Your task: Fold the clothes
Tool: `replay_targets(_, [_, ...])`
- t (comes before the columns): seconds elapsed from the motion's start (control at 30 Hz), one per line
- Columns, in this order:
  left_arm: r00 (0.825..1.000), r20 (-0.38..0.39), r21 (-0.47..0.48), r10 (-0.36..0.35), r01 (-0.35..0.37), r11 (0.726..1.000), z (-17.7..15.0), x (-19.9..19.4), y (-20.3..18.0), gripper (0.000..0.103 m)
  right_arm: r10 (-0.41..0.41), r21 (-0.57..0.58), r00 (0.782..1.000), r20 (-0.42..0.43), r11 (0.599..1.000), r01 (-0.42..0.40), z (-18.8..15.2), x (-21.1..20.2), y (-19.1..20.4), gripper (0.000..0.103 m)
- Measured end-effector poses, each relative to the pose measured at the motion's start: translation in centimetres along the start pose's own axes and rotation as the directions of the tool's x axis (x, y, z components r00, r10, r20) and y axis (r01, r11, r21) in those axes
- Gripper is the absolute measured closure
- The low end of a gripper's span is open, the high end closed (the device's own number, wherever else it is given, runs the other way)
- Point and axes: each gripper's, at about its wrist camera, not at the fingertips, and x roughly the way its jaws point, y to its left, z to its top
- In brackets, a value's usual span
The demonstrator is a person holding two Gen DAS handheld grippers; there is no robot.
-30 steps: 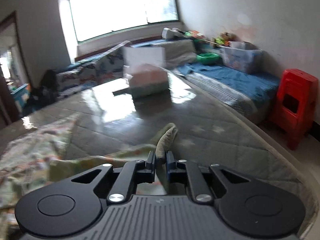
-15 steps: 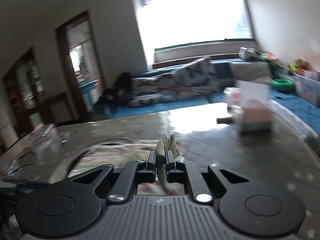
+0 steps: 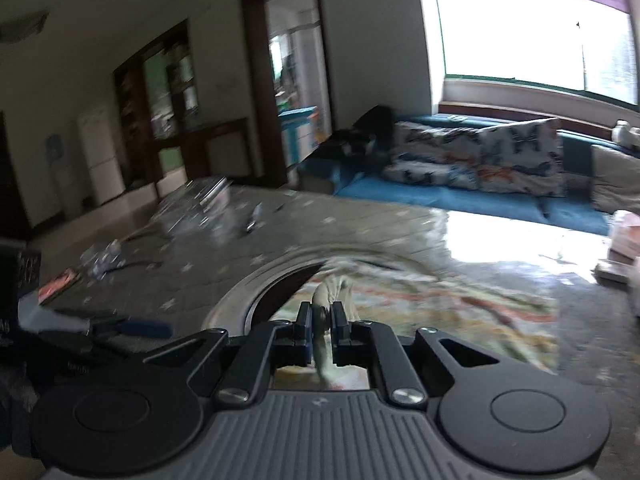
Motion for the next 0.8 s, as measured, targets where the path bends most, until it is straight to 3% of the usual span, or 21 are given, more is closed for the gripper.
replay_targets(0.23, [1.0,0.0,-0.038,0.023,-0.023,0.999,0.0,-0.1,1.5,0.0,0.085,-0.071,0.991,-0.104,0.993,-0.092,-0.9,3.3,3.9,0.093])
replay_targets(0.3, [1.0,-0.002,-0.042,0.023,-0.023,0.999,0.0,0.0,1.6,0.0,0.106,-0.077,0.986,-0.13,0.99,-0.116,-1.5,3.6,4.5,0.085])
replay_targets(0.4, [1.0,0.002,-0.042,0.02,-0.02,0.999,0.2,0.2,1.4,0.0,0.133,-0.087,0.981,-0.143,0.985,-0.147,-1.9,3.3,4.9,0.082])
replay_targets(0.57, [1.0,0.012,-0.019,0.013,-0.013,1.0,0.8,0.6,0.3,0.0,0.107,-0.086,0.986,-0.125,0.989,-0.118,-1.7,1.3,3.4,0.078])
replay_targets(0.7, [1.0,0.002,0.021,0.0,0.0,1.0,0.8,1.2,-1.0,0.0,0.017,-0.083,0.989,-0.147,0.996,-0.029,-2.5,-0.5,0.3,0.077])
replay_targets(0.8, [1.0,-0.013,0.05,-0.019,0.02,0.999,0.7,1.8,-2.2,0.0,-0.063,-0.061,0.979,-0.194,0.997,0.052,-4.2,-1.6,-2.5,0.077])
